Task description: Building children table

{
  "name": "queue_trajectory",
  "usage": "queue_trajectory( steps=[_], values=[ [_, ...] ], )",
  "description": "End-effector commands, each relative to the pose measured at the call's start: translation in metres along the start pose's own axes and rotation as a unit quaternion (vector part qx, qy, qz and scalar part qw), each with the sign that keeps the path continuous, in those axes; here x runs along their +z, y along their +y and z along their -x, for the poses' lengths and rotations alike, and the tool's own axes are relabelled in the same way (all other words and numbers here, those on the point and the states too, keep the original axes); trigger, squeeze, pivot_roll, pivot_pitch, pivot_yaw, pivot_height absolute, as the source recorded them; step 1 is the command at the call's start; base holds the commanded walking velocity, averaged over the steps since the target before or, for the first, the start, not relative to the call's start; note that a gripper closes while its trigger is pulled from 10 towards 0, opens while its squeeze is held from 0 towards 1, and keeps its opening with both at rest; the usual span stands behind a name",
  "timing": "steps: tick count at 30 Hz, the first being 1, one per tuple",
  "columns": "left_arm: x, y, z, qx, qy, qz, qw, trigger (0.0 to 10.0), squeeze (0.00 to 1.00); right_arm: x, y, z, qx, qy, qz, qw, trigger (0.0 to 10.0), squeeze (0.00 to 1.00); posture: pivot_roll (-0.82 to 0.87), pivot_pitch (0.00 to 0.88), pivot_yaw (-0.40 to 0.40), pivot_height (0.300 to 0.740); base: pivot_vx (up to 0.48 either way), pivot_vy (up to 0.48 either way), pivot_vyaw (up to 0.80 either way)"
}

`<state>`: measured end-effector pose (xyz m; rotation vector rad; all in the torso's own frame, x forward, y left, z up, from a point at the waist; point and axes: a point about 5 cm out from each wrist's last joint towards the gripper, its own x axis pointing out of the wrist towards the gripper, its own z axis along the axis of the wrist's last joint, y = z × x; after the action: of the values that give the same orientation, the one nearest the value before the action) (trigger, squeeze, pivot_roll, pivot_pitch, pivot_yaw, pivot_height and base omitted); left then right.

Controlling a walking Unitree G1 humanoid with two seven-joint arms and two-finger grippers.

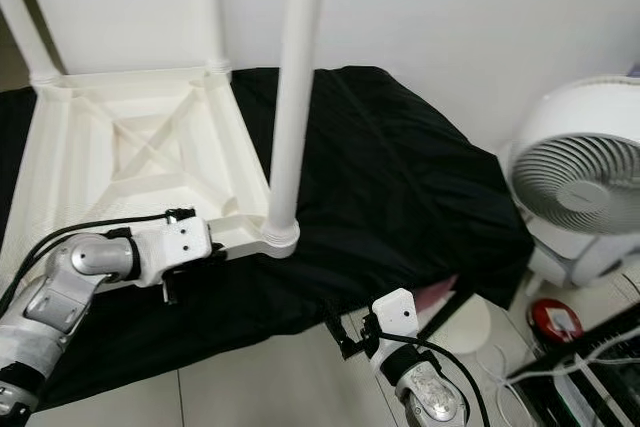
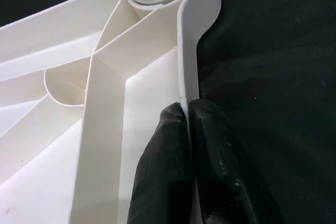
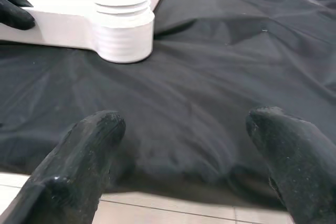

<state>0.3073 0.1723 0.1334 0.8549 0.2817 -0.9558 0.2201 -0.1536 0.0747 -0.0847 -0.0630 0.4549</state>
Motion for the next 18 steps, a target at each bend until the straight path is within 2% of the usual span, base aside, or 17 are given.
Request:
queue_trajectory(
  steps=[1,4,5,7,8,9,10,11,12,13,14,18],
  values=[
    [-0.063,-0.008,0.015,0.101,0.166,0.055,0.979,0.2,0.00,-0.002,0.001,0.001,0.002,0.004,0.005,1.000,10.0,0.00,0.05,0.084,-0.061,0.740,0.000,0.000,0.00],
    [-0.069,-0.009,0.019,0.106,0.182,0.058,0.976,0.0,0.00,-0.003,0.001,0.002,0.002,0.005,0.006,1.000,10.0,0.00,0.05,0.088,-0.060,0.740,0.000,0.000,0.00],
    [-0.068,-0.009,0.018,0.106,0.176,0.058,0.977,4.7,0.00,-0.003,0.001,0.003,0.002,0.006,0.006,1.000,10.0,0.00,0.05,0.088,-0.060,0.740,0.000,0.000,0.00],
    [-0.068,-0.009,0.018,0.106,0.176,0.058,0.977,4.7,0.00,-0.003,0.001,0.003,0.002,0.006,0.006,1.000,10.0,0.00,0.05,0.088,-0.060,0.740,0.000,0.000,0.00],
    [-0.065,-0.009,0.016,0.107,0.166,0.059,0.979,10.0,0.00,-0.003,0.001,0.003,0.002,0.007,0.007,1.000,10.0,0.00,0.05,0.088,-0.060,0.740,0.000,0.000,0.00],
    [-0.057,-0.009,0.010,0.105,0.143,0.065,0.982,10.0,0.00,-0.004,0.002,0.003,0.003,0.007,0.008,1.000,10.0,0.00,0.05,0.093,-0.065,0.740,0.000,0.000,0.00],
    [-0.046,-0.009,0.003,0.107,0.110,0.080,0.985,10.0,1.00,-0.004,0.002,0.004,0.004,0.008,0.008,1.000,10.0,0.00,0.05,0.094,-0.065,0.740,0.000,0.000,0.00],
    [-0.046,-0.009,0.003,0.107,0.110,0.080,0.985,10.0,1.00,-0.004,0.002,0.004,0.004,0.008,0.008,1.000,10.0,0.00,0.05,0.094,-0.065,0.740,0.000,0.000,0.00],
    [-0.037,-0.009,-0.002,0.109,0.082,0.094,0.986,10.0,1.00,-0.004,0.002,0.004,0.005,0.008,0.009,1.000,10.0,0.00,0.05,0.094,-0.065,0.740,0.000,0.000,0.00],
    [-0.037,-0.009,-0.002,0.109,0.082,0.094,0.986,10.0,1.00,-0.004,0.002,0.004,0.005,0.008,0.009,1.000,10.0,0.00,0.05,0.094,-0.065,0.740,0.000,0.000,0.00],
    [-0.028,-0.006,-0.005,0.117,0.059,0.101,0.986,10.0,1.00,-0.003,0.002,0.004,0.005,0.009,0.010,1.000,10.0,0.00,0.04,0.096,-0.065,0.740,0.000,0.000,0.00],
    [-0.023,-0.003,-0.007,0.129,0.048,0.110,0.984,10.0,1.00,-0.004,0.002,0.005,0.004,0.009,0.011,1.000,10.0,0.00,0.04,0.096,-0.064,0.740,0.000,0.000,0.00]
  ],
)
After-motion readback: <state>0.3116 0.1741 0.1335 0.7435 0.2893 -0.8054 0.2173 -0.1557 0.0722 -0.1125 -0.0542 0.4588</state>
